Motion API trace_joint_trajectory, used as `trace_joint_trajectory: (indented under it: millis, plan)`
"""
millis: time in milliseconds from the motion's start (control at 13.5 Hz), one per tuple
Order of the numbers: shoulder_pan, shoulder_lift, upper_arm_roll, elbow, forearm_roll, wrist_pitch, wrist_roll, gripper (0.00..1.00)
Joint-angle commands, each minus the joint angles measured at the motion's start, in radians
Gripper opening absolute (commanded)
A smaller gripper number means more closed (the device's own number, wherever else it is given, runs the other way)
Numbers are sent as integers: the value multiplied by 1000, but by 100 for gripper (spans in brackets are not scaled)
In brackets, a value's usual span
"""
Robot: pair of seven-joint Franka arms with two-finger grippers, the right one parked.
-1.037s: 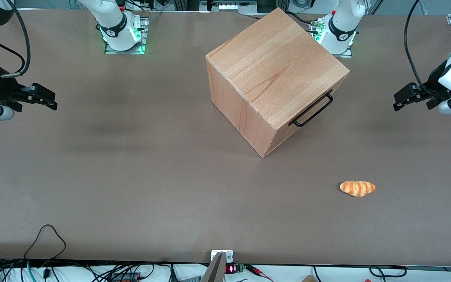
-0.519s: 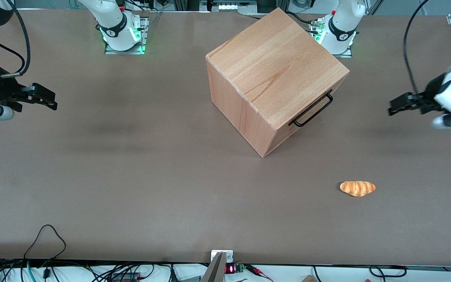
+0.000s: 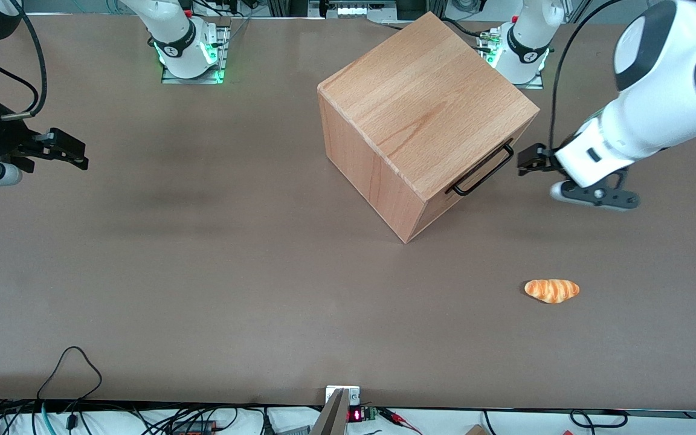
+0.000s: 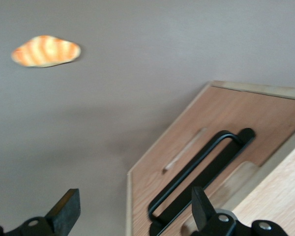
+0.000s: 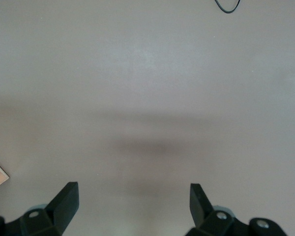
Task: Open top drawer with left arm
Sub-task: 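Move the open left gripper to the black drawer handle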
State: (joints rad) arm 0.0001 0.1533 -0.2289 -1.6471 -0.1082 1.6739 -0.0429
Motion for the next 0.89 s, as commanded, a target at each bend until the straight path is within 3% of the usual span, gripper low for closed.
trace_joint_trajectory:
  millis: [0,667,815]
  plan:
    - [15,5,-12,-69,-74,68,130,100]
    - [14,22,-30,-180,-105,138,406,100]
    - [15,22,-38,-207,-140,157,466,100]
